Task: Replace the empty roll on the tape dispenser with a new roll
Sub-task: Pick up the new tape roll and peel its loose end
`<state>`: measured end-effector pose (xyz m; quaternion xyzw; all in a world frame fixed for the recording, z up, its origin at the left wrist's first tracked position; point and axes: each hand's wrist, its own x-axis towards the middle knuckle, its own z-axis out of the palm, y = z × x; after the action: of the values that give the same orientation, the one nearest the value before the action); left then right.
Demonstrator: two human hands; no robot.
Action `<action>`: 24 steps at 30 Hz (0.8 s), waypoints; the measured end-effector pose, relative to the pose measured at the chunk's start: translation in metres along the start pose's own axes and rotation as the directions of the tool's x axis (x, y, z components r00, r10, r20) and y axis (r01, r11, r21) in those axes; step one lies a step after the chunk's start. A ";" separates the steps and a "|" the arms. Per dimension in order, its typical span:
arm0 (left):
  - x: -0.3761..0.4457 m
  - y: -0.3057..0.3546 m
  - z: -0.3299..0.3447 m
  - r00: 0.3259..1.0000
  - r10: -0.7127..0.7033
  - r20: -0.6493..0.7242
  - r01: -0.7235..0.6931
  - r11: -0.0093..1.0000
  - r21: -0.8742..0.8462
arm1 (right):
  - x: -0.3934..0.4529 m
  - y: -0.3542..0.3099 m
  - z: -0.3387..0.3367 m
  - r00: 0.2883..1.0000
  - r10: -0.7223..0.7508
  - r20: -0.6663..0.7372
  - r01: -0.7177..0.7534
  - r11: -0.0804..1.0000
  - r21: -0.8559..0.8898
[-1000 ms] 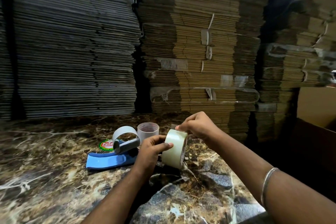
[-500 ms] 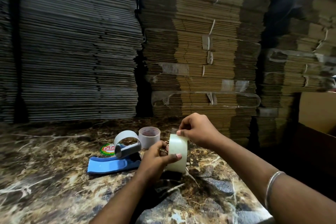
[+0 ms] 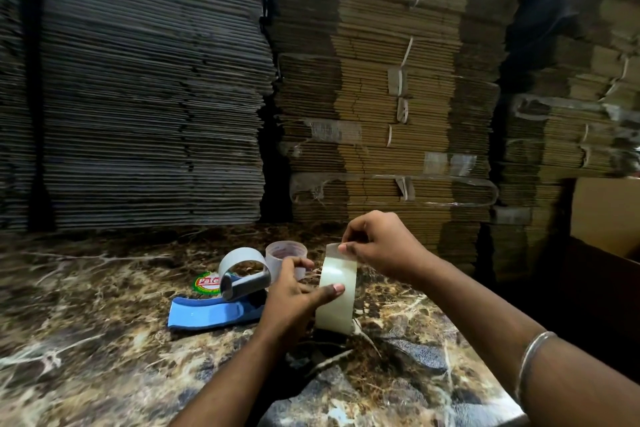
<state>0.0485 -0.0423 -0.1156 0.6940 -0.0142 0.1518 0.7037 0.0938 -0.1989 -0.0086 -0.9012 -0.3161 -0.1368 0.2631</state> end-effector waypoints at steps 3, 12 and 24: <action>0.000 -0.001 0.001 0.998 0.047 0.033 -0.049 0.995 0.090 | -0.001 -0.001 -0.001 1.000 -0.008 0.001 0.008 1.000 -0.010; -0.003 0.003 0.004 0.999 0.031 0.040 -0.031 0.999 -0.012 | -0.002 -0.009 -0.013 0.998 -0.050 0.027 0.050 0.999 -0.007; -0.002 0.015 0.002 0.998 -0.018 0.066 0.023 0.996 -0.082 | 0.001 -0.011 -0.019 0.995 -0.096 0.013 0.095 0.993 0.070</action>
<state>0.0434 -0.0447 -0.1019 0.6691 -0.0364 0.1210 0.7324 0.0862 -0.2014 0.0117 -0.8765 -0.3656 -0.1308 0.2845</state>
